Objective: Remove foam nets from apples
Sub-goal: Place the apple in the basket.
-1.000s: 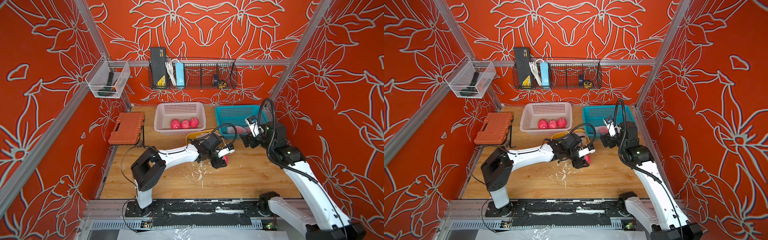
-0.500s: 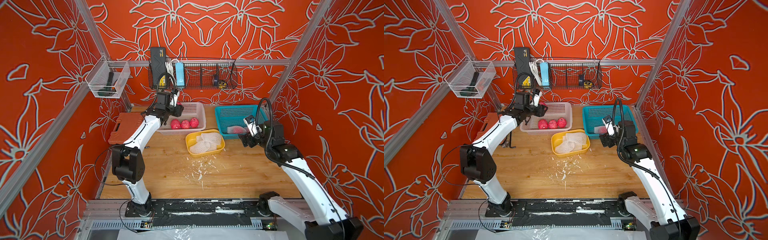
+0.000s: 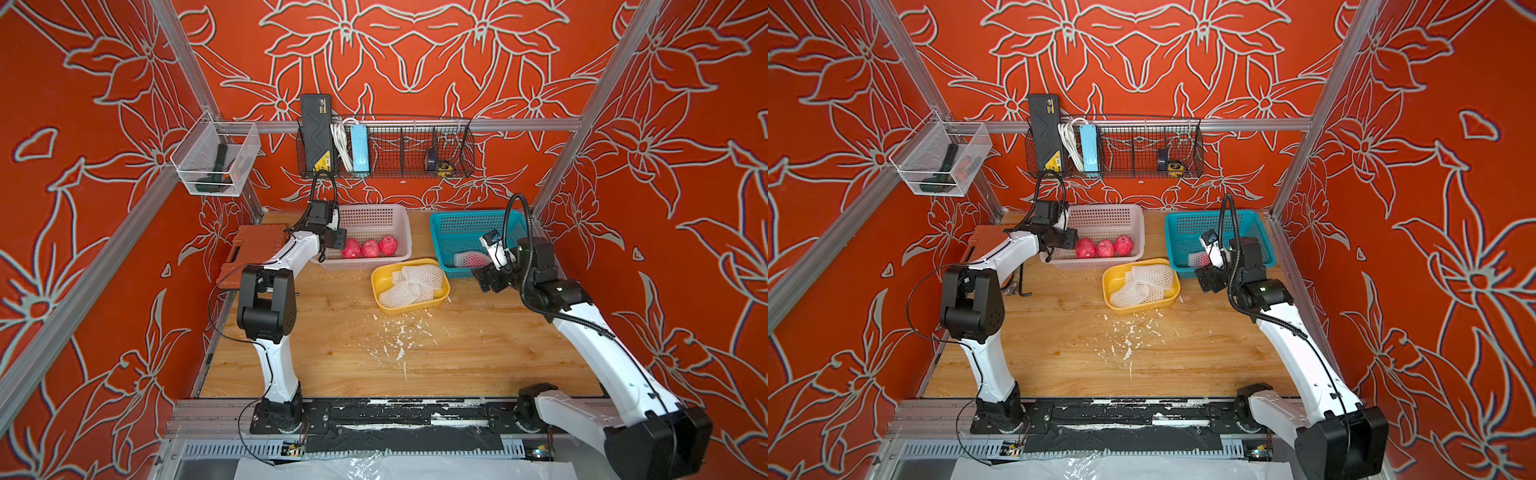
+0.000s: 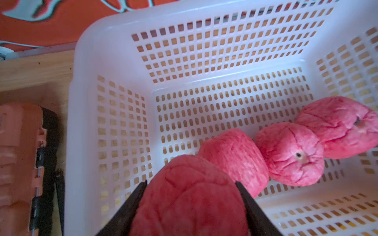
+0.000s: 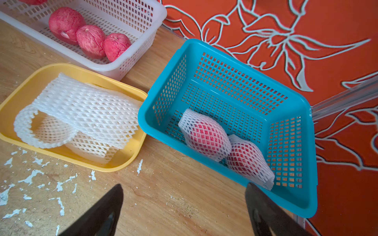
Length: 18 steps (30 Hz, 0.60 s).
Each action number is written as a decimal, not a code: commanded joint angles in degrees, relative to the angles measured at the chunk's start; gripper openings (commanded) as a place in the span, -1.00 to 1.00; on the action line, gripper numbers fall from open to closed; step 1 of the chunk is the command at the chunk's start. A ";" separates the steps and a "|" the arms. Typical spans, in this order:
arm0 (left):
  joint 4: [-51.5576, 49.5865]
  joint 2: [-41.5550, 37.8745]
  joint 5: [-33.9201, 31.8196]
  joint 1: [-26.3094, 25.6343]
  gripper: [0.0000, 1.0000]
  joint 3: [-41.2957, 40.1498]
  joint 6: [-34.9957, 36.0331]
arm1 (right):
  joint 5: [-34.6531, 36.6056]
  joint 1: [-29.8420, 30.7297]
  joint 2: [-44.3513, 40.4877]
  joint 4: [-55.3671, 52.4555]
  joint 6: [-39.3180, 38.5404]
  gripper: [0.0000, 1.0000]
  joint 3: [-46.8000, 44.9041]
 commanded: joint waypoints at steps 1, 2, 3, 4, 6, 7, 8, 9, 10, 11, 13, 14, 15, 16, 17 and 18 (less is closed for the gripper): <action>0.67 1.62 -1.00 0.25 0.07 -0.88 -0.09 | -0.85 -0.34 0.48 1.45 0.10 0.87 0.52; 0.82 1.94 -1.01 0.25 0.07 -1.21 -0.12 | -0.76 -0.33 0.57 1.48 0.17 0.87 0.53; 1.27 2.24 -0.98 0.25 0.07 -1.62 -0.20 | -0.58 -0.33 0.67 1.63 0.15 0.87 0.55; 1.59 2.71 -0.90 0.24 0.07 -1.73 -0.20 | -0.35 -0.29 0.79 1.73 0.16 0.87 0.57; 1.74 3.93 -0.26 0.33 0.08 -1.54 -0.51 | 0.00 -0.35 0.98 1.93 0.21 0.87 0.66; 1.52 4.58 0.00 0.34 0.08 -1.12 -0.72 | 0.29 -0.34 1.12 1.99 0.20 0.87 0.86; 1.34 5.24 0.28 0.34 0.09 -0.73 -0.88 | 0.65 -0.34 1.42 1.84 0.15 0.87 1.07; 1.23 6.06 0.65 0.34 0.10 -0.36 -1.04 | 1.27 -0.35 1.76 1.82 0.20 0.87 1.38; 0.83 6.69 0.77 0.34 0.13 0.18 -1.21 | 1.89 -0.31 2.37 1.53 -0.06 0.87 1.81; 0.42 7.32 0.78 0.34 0.15 0.56 -1.38 | 2.58 -0.31 2.96 1.23 -0.29 0.87 2.40; 0.22 7.79 0.78 0.38 0.24 0.78 -1.99 | 5.06 -0.36 5.15 -0.18 -1.35 0.88 4.22; 0.51 7.57 0.90 0.34 0.30 0.58 -2.30 | 6.36 -0.40 6.20 -0.67 -1.87 0.88 5.06; 0.90 7.07 1.02 0.34 0.38 0.22 -2.64 | 7.50 -0.46 7.43 -1.10 -2.56 0.89 6.04; 1.24 6.49 1.25 0.34 0.42 -0.02 -2.90 | 8.13 -0.74 8.82 -1.76 -3.06 0.89 7.10; 1.48 5.83 1.51 0.34 0.44 -0.24 -3.22 | 8.77 -0.86 10.07 -2.22 -3.35 0.89 8.09; 1.72 5.13 1.95 0.34 0.48 -0.37 -3.41 | 9.42 -1.02 11.60 -2.84 -3.70 0.89 9.12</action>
